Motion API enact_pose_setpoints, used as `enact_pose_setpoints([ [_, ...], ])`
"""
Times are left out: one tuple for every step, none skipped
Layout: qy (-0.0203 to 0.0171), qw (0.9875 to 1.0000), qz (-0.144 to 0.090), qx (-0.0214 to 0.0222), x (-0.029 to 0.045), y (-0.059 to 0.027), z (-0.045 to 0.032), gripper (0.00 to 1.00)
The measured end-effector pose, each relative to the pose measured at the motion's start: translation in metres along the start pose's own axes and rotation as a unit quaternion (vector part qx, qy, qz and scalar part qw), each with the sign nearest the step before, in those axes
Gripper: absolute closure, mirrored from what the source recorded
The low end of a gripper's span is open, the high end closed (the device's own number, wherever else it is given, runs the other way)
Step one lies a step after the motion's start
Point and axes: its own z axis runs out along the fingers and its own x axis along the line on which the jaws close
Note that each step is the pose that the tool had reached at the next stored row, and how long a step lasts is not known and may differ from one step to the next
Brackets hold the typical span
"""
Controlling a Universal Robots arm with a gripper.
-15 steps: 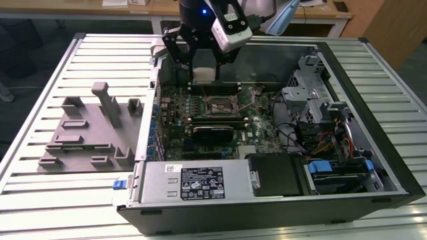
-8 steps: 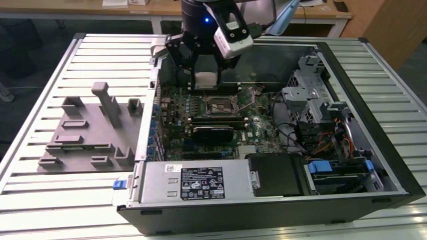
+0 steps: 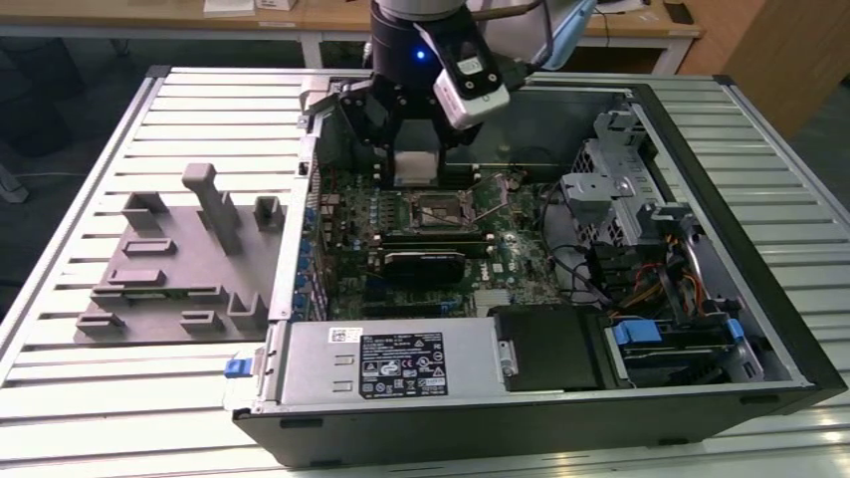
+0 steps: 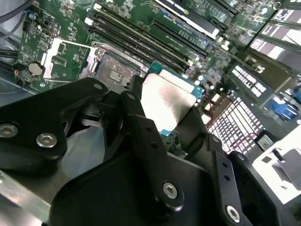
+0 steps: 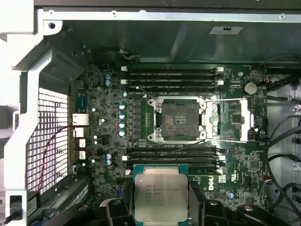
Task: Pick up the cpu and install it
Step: 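Pick up the cpu and move it towards the insertion slot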
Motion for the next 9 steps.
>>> enact_pose_setpoints([
  [0.0, 1.0, 0.0, 0.0, -0.0012, 0.0003, 0.0013, 0.46],
  [0.0, 1.0, 0.0, -0.0001, -0.0025, 0.0005, 0.0026, 0.46],
  [0.0001, 1.0, 0.0, -0.0001, -0.0037, 0.0009, 0.0038, 0.46],
  [0.0001, 1.0, 0.0, 0.0, -0.0048, 0.0012, 0.0049, 0.46],
  [0.0001, 1.0, 0.0, 0.0, -0.0059, 0.0015, 0.006, 0.46],
  [0.0001, 1.0, 0.0, 0.0, -0.0071, 0.0019, 0.0072, 0.46],
  [0.0001, 1.0, 0.0, -0.0001, -0.0081, 0.0022, 0.0082, 0.46],
  [0.0002, 1.0, 0.0, 0.0, -0.0091, 0.0025, 0.0092, 0.46],
  [0.0003, 1.0, 0.0, 0.0001, -0.0101, 0.0029, 0.0101, 0.46],
])
